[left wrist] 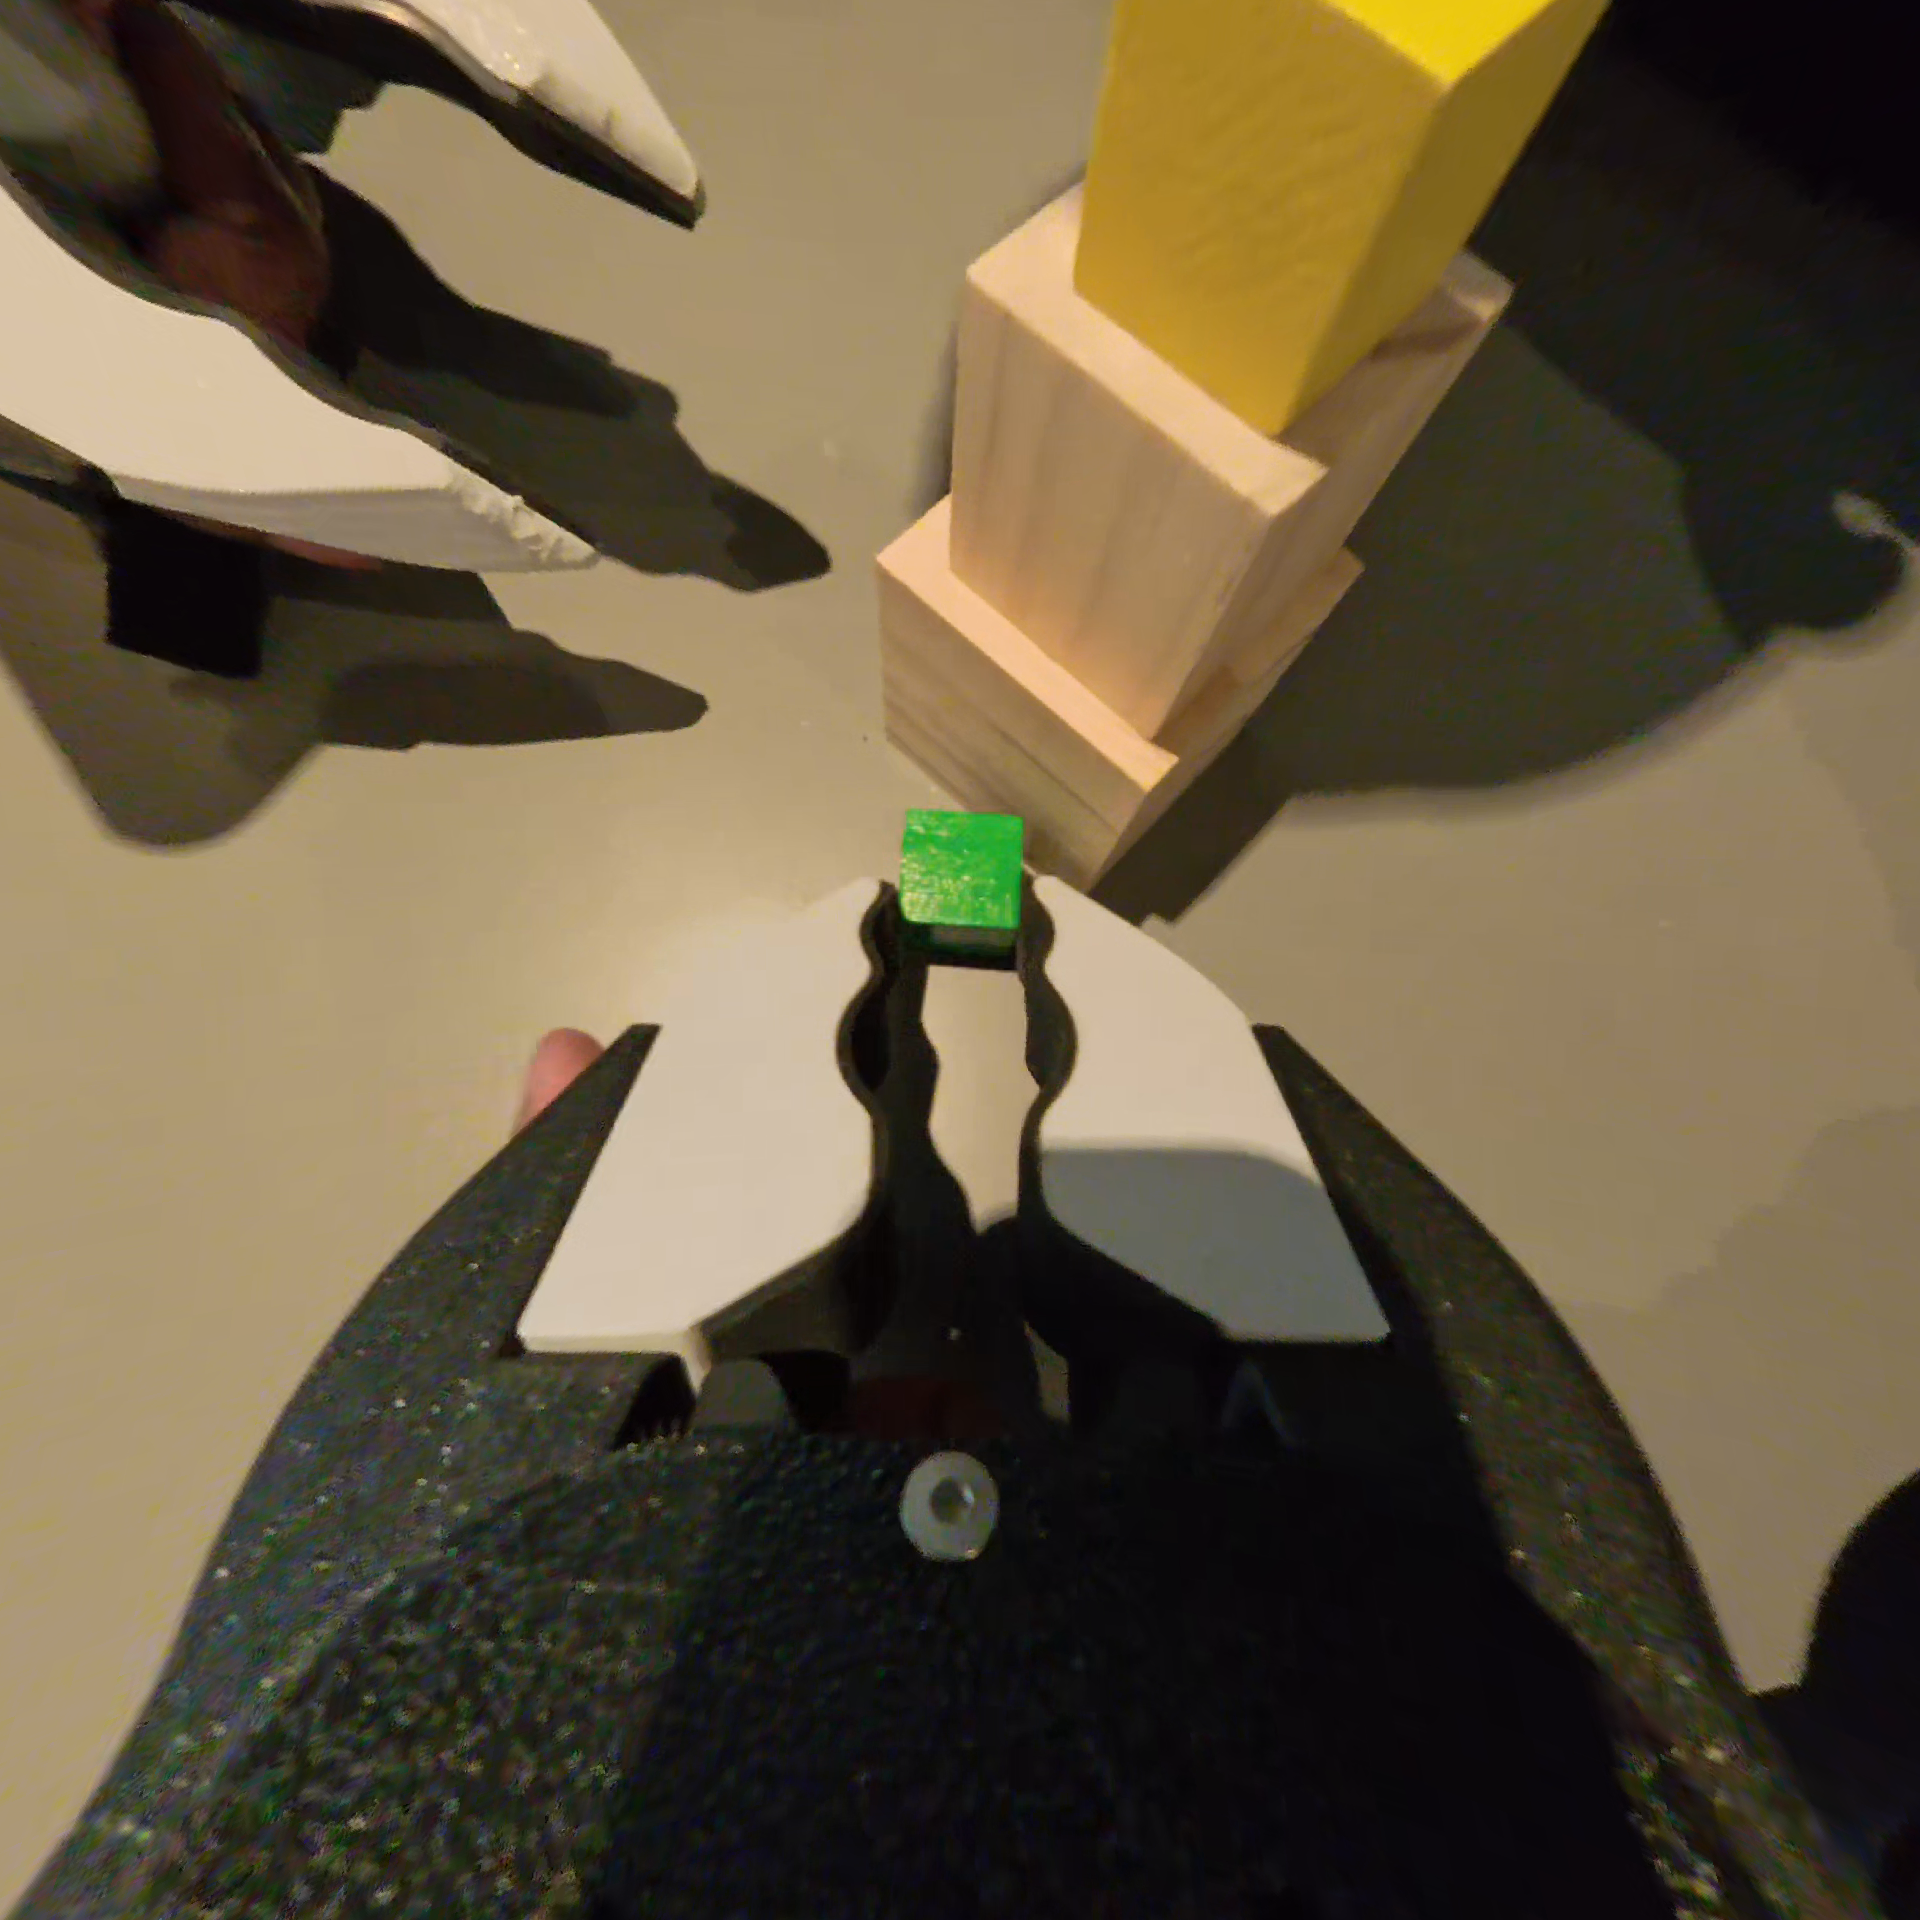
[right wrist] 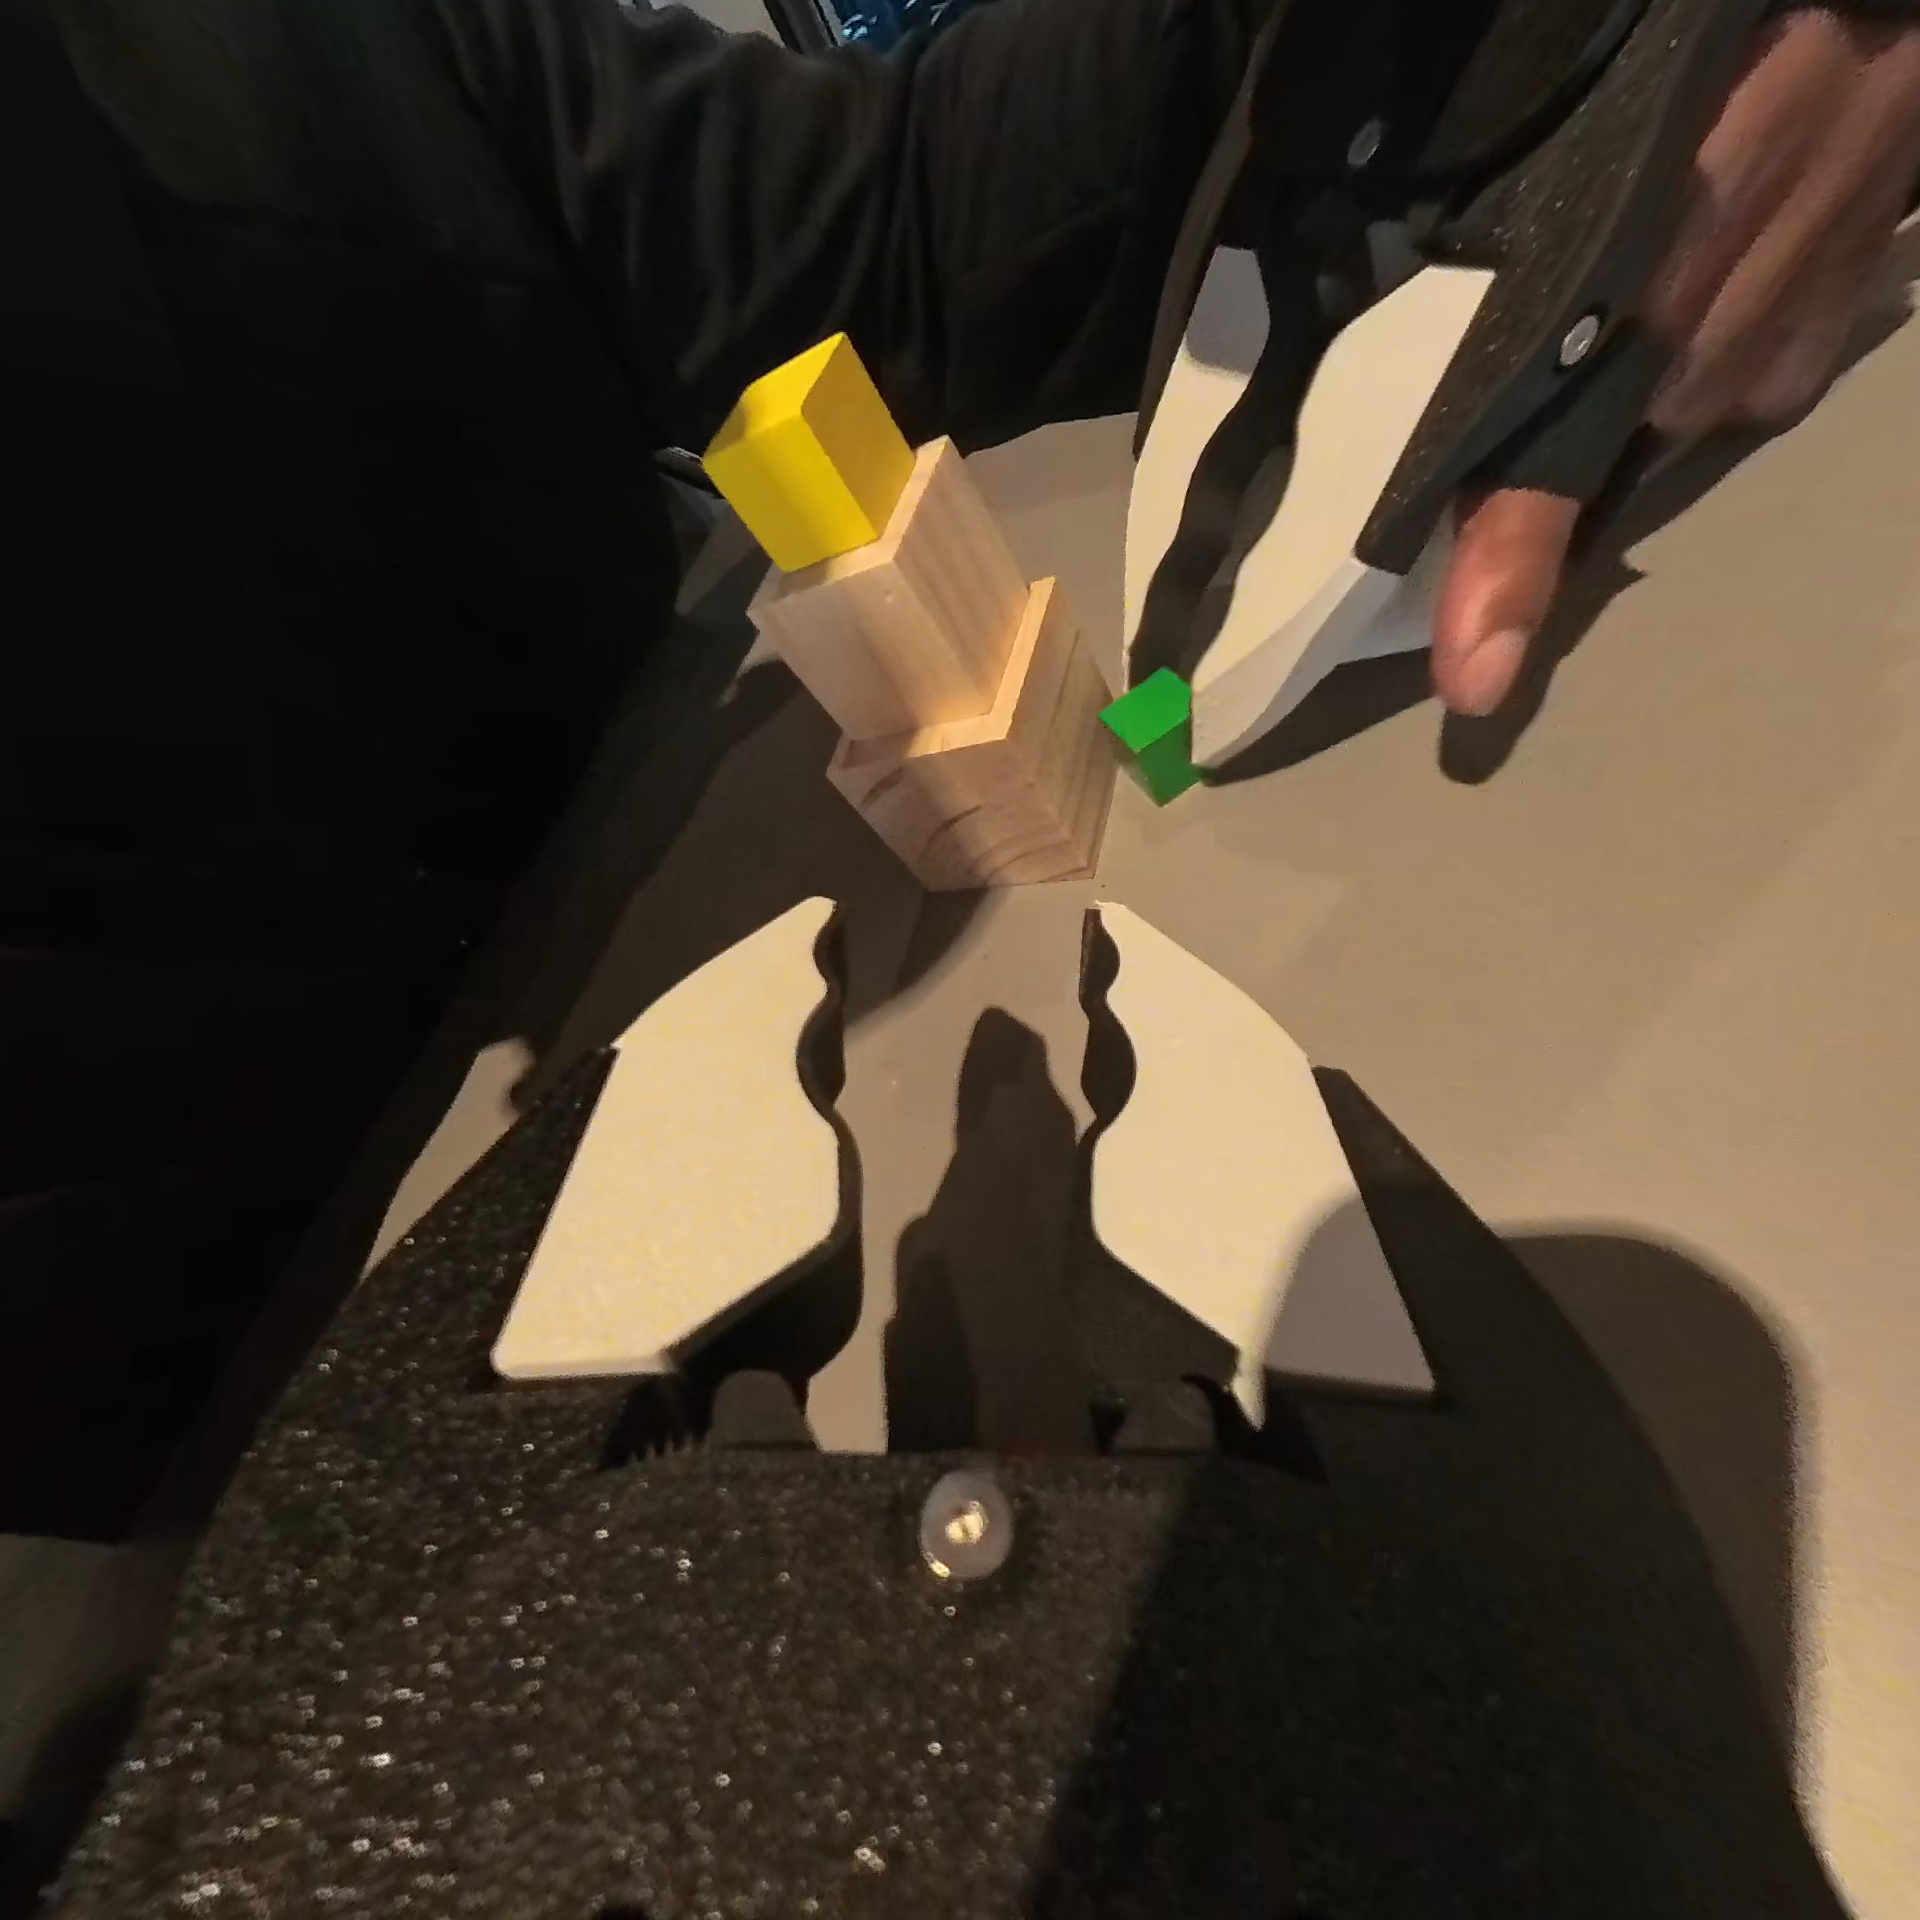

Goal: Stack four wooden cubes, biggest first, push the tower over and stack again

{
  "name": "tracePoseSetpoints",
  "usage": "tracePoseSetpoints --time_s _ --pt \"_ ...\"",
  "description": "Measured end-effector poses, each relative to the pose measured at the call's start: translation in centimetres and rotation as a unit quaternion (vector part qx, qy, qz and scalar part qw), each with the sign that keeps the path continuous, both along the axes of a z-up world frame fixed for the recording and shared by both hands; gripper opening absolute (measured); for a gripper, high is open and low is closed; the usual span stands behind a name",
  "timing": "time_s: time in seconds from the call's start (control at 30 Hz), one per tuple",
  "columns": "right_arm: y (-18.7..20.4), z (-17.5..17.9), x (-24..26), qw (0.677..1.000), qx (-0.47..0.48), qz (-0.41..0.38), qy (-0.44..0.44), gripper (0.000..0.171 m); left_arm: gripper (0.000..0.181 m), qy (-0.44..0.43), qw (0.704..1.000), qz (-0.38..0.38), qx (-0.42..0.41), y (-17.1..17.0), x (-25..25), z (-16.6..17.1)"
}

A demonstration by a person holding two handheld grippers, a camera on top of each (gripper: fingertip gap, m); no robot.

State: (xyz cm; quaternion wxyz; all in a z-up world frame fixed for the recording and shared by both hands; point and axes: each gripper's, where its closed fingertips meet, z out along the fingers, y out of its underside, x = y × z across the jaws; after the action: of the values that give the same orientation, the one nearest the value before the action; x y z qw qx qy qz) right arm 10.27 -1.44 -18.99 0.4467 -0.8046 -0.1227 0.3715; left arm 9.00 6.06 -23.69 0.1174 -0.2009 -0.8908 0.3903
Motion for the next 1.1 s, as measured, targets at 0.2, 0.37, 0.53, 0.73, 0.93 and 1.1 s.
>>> tracePoseSetpoints --time_s 0.2,0.37,0.53,0.73,0.93,1.1 --pt "0.0 0.2 0.2 1.0 0.003 -0.005 0.007 0.042 0.021 -0.01 0.996 0.082 -0.03 -0.4 2.2 0.7" --pt "0.2 0.1 0.4 1.0 0.002 -0.012 0.009 0.041 0.022 -0.06 0.968 0.221 -0.099 0.5 4.9 2.4" --pt "0.3 0.1 0.7 1.0 0.001 -0.023 0.009 0.04 0.021 -0.072 0.906 0.371 -0.19 2.1 5.6 5.9" --pt "0.6 0.1 1.2 0.999 0.006 -0.047 -0.003 0.039 0.021 -0.049 0.86 0.439 -0.257 3.0 1.9 9.0" --pt "0.9 0.0 2.1 0.995 0.013 -0.093 -0.021 0.038 0.021 -0.023 0.855 0.46 -0.238 2.9 -0.4 11.9" --pt "1.2 0.2 3.6 0.985 0.024 -0.165 -0.034 0.039 0.021 -0.025 0.873 0.446 -0.195 0.8 -2.3 14.3"
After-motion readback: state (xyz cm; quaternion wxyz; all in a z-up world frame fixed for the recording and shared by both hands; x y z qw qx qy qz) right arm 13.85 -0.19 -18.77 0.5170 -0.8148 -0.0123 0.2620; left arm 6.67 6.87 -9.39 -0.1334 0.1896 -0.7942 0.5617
